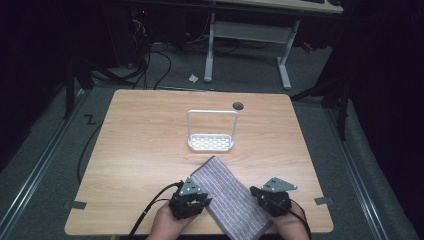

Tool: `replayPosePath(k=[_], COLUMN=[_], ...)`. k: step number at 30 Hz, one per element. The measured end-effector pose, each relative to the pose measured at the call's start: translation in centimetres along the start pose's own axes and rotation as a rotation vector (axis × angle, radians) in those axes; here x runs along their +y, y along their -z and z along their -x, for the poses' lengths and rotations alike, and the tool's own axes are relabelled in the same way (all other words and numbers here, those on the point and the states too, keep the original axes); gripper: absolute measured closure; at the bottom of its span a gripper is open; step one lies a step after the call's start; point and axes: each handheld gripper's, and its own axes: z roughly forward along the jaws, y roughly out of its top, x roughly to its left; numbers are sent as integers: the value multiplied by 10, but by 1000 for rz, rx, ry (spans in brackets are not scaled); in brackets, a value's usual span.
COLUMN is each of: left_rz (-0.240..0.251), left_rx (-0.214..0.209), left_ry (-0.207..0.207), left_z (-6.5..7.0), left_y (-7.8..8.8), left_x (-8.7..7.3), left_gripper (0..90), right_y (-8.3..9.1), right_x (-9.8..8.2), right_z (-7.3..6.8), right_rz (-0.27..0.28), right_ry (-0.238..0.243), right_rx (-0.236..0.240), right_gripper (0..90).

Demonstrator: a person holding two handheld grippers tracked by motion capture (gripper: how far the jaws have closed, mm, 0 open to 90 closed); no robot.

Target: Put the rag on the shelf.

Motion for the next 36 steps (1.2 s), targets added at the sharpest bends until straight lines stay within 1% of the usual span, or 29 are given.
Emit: replayPosePath(k=[1, 2, 3, 5, 6, 7, 8, 9, 10, 11, 12, 13, 14, 16, 17, 19, 21, 22, 23, 25, 26, 27, 28, 30, 31, 33, 34, 35, 36], left_rz=[-2, -8, -8, -11, -12, -10, -9, -9, -6, -4, 4, 14, 46, 58, 56, 25, 14, 19, 19, 17, 13, 13, 8, -15, -23, -15, 13, 13, 31], left_rx=[0, 8, 8, 13, 17, 23, 31, 45, 65, 85, 103, 116, 132, 141, 139, 133, 123, 121, 111, 84, 64, 64, 37, 5, -4, 3, 38, 38, 62], left_ry=[-3, -17, -17, -19, -18, -14, -8, -10, -12, -13, 1, 25, 66, 55, 38, 39, 32, 34, 35, 29, 26, 26, 28, -4, -18, -19, -7, -7, 14], left_z=[1, 2, 2, 1, -1, -3, -6, -9, -13, -18, -24, -29, -33, -32, -31, -31, -31, -29, -28, -23, -20, -20, -15, -6, -1, 0, -4, -4, -8], left_y=[-2, -4, -4, -5, -5, -5, -5, -4, -3, -2, -2, 0, 4, 5, 5, 2, 0, 0, 1, 3, 4, 4, 6, 10, 13, 15, 19, 19, 21], left_x=[0, 2, 2, 3, 4, 4, 5, 5, 6, 7, 7, 9, 11, 13, 13, 11, 7, 6, 5, 1, -1, -1, -4, -8, -10, -11, -10, -10, -10], left_gripper=[728, 729, 729, 732, 732, 733, 733, 733, 733, 732, 732, 722, 667, 655, 648, 661, 676, 677, 677, 676, 676, 675, 675, 664, 643, 629, 607, 592, 592], right_y=[-3, -10, -12, -11, -11, -10, -7, -7, -5, -2, -2, -2, -2, -2, -5, -13, -26, -32, -37, -41, -38, -34, -34, -22, -13, -8, -3, -3, -2], right_x=[-3, -9, -11, -13, -13, -14, -17, -17, -18, -20, -20, -20, -18, -15, -5, 8, 17, 19, 20, 16, 11, 6, 6, -3, -11, -13, -11, -11, -8], right_z=[6, 11, 11, 6, 6, 2, -10, -10, -18, -34, -34, -41, -49, -49, -44, -41, -42, -42, -43, -50, -53, -56, -56, -59, -61, -61, -60, -60, -58], right_rz=[-15, -56, -72, -71, -71, -74, -71, -71, -73, -75, -75, -74, -66, -50, -8, 23, 22, 18, 6, -27, -24, -22, -22, -34, -28, -14, 26, 26, 48], right_ry=[-9, -16, -14, -15, -15, -3, 20, 20, 35, 70, 70, 87, 103, 98, 65, 57, 68, 55, 49, 70, 83, 90, 90, 95, 76, 62, 54, 54, 44], right_rx=[-18, -22, -12, 13, 13, 20, 40, 40, 58, 99, 99, 117, 126, 118, 97, 99, 107, 121, 132, 141, 142, 156, 156, 174, 208, 220, 216, 216, 200], right_gripper=[900, 900, 900, 900, 900, 900, 900, 900, 900, 900, 900, 898, 890, 886, 881, 875, 871, 871, 871, 871, 871, 871, 871, 866, 847, 832, 796, 796, 787])
